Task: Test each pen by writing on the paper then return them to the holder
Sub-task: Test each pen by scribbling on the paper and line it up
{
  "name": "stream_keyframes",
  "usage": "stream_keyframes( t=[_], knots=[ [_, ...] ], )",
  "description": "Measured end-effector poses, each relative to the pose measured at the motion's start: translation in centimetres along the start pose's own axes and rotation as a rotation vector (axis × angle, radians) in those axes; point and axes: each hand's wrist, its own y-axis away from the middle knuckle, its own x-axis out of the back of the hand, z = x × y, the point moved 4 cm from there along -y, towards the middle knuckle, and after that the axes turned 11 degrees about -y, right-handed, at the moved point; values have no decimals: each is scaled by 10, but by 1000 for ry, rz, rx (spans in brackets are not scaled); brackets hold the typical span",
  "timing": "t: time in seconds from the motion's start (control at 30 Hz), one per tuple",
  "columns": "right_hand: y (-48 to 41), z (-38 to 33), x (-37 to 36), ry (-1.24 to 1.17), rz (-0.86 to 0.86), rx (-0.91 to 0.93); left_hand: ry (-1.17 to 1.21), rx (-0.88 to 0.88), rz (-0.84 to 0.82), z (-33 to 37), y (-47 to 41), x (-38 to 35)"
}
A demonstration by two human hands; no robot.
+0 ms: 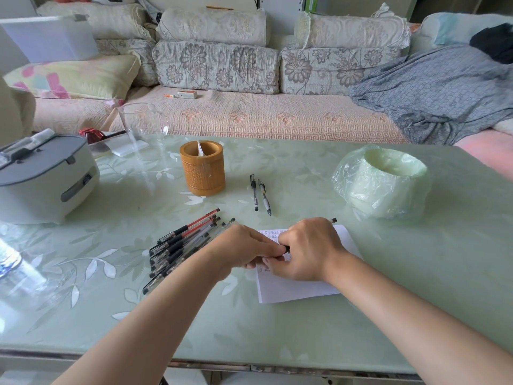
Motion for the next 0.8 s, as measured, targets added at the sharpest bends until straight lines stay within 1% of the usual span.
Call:
stream_keyframes(
  t=[0.07,0.13,0.23,0.3,0.37,0.47,0.57,0.67,0.73,0.8],
  knots=[
    [-1,1,1,-18,-4,28,-23,-16,31,2,0,2],
    [-5,5,1,-46,-28,34,-87,-51,97,5,-1,7],
    [-10,13,-2,-205,-127,-39,-235,-131,272,6,-9,23],
    [-12,17,-4,-331,-138,-107,-242,-169,381,2,-15,37],
    [-14,22,-4,-393,-119,-169,-238,-199,456,-1,-19,51],
    [-17,26,-4,-432,-69,-221,-300,-225,514,-6,-21,64],
    [-22,29,-2,-386,-4,-304,-485,-167,595,-18,-19,79],
    [-28,38,1,-371,54,-462,-699,-60,610,-29,-14,92],
    [-34,48,-2,-389,91,-545,-803,-1,559,-35,-11,93],
    [-42,59,-7,-386,121,-612,-853,26,498,-39,-10,91]
  ],
)
